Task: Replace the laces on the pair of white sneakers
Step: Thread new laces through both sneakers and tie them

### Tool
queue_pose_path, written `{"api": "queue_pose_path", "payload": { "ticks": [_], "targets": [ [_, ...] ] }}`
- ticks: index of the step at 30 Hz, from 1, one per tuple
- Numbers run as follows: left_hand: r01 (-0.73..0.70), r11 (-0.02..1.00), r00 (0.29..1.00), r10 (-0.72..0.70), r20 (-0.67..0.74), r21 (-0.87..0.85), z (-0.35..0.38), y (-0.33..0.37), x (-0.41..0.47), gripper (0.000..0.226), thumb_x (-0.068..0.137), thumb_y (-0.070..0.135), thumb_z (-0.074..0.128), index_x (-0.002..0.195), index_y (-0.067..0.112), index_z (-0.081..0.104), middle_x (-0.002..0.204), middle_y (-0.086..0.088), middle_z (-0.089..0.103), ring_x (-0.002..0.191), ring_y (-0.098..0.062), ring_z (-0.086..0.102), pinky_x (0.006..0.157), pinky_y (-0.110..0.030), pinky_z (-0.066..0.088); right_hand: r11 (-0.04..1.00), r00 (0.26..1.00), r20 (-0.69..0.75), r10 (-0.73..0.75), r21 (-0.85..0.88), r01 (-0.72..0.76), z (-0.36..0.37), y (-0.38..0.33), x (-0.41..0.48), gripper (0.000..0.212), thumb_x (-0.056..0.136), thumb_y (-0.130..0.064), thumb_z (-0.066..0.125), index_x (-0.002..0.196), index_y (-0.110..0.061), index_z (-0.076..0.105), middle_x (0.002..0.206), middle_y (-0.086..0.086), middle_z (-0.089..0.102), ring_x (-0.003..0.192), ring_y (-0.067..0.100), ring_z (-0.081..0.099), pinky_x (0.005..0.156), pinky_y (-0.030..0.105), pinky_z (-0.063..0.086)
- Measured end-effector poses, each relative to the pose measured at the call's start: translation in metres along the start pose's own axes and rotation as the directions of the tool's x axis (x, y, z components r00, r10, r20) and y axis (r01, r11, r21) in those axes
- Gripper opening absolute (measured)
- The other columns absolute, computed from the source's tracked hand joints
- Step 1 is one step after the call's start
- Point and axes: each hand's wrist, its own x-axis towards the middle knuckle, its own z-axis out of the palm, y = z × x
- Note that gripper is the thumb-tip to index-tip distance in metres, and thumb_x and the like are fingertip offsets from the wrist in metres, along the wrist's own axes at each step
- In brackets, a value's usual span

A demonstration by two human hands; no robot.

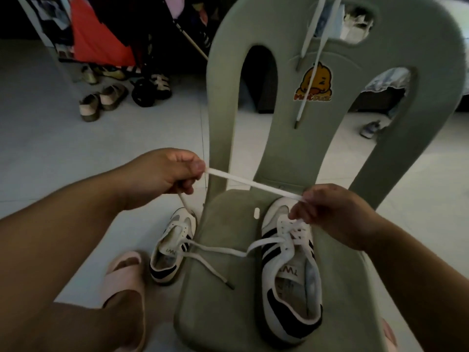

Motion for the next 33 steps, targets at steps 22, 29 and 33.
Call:
{"api": "queue_pose_path", "payload": {
  "ticks": [22,29,33],
  "targets": [
    [-0.003,0.989,0.989,-0.019,0.148,0.146,0.071,0.024,0.001,0.008,0.088,0.015,0.062,0.089,0.018,0.070,0.068,0.008,0.071,0.060,0.004,0.062,0.052,-0.011,0.045,0.847,0.997,-0.074,-0.024,-0.531,-0.019,0.062,-0.031,0.010,0.012,0.091,-0.036,0.059,0.086,-0.032,0.070,0.068,-0.008,0.070,0.057,-0.002,0.061,0.054,0.010,0.046],
    [0.169,0.842,0.972,-0.057,0.227,-0.513,0.060,0.031,0.001,0.023,0.084,0.021,0.054,0.102,0.013,0.066,0.083,-0.001,0.072,0.066,-0.011,0.065,0.057,-0.024,0.052,0.914,0.983,-0.180,0.023,-0.395,-0.094,0.043,-0.028,0.005,0.007,0.085,-0.021,0.068,0.081,-0.021,0.073,0.070,-0.007,0.071,0.061,0.007,0.055,0.064,0.029,0.044],
    [0.244,0.660,0.970,-0.182,0.164,-0.711,0.064,0.026,0.007,0.031,0.087,0.007,0.045,0.113,0.011,0.063,0.082,-0.003,0.071,0.064,-0.011,0.067,0.052,-0.024,0.054,0.979,0.977,-0.211,0.038,-0.186,-0.078,0.036,-0.029,0.004,0.014,0.090,-0.020,0.060,0.082,-0.017,0.071,0.067,-0.006,0.066,0.062,0.010,0.053,0.066,0.030,0.045]
  ]
}}
